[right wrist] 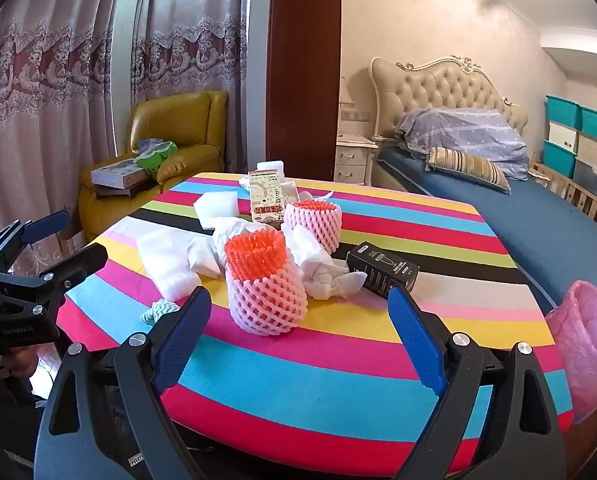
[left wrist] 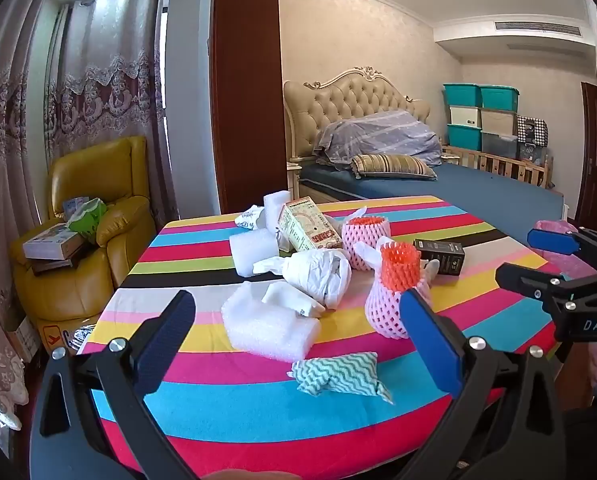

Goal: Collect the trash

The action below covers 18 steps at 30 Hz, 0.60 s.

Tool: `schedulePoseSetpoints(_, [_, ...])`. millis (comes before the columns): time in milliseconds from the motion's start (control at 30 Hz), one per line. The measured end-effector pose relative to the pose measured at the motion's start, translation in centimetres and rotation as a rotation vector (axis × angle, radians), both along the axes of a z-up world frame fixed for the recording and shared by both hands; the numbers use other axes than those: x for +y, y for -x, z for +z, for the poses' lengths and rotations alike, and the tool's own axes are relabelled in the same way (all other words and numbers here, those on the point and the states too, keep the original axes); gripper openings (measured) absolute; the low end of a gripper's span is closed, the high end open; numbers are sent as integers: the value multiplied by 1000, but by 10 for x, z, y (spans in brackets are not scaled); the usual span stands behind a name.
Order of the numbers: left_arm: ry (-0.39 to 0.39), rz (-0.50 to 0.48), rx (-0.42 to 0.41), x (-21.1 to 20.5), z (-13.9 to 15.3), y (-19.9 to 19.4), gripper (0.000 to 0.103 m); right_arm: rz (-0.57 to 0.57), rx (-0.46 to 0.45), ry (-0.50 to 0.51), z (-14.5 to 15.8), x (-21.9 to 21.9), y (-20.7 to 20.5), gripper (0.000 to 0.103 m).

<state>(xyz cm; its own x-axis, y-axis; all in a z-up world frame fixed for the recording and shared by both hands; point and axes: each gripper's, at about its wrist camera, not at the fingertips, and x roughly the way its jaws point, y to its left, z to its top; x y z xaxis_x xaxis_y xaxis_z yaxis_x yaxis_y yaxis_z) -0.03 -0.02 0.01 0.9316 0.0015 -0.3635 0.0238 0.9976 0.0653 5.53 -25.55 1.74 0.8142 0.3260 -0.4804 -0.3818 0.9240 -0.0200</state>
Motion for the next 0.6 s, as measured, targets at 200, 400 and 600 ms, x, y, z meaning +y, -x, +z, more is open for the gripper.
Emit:
schedulePoseSetpoints(200, [12,5,9,-1,0,-1,99,0,-2,2,0,1,1,84])
schedulePoseSetpoints(400, [14,7,8,0,4,-2,99,6,-4,5,2,3,4,84])
schedulePoseSetpoints(600, [18,7,9,2,3,-4,99,7,-5,7,2,7,6,84])
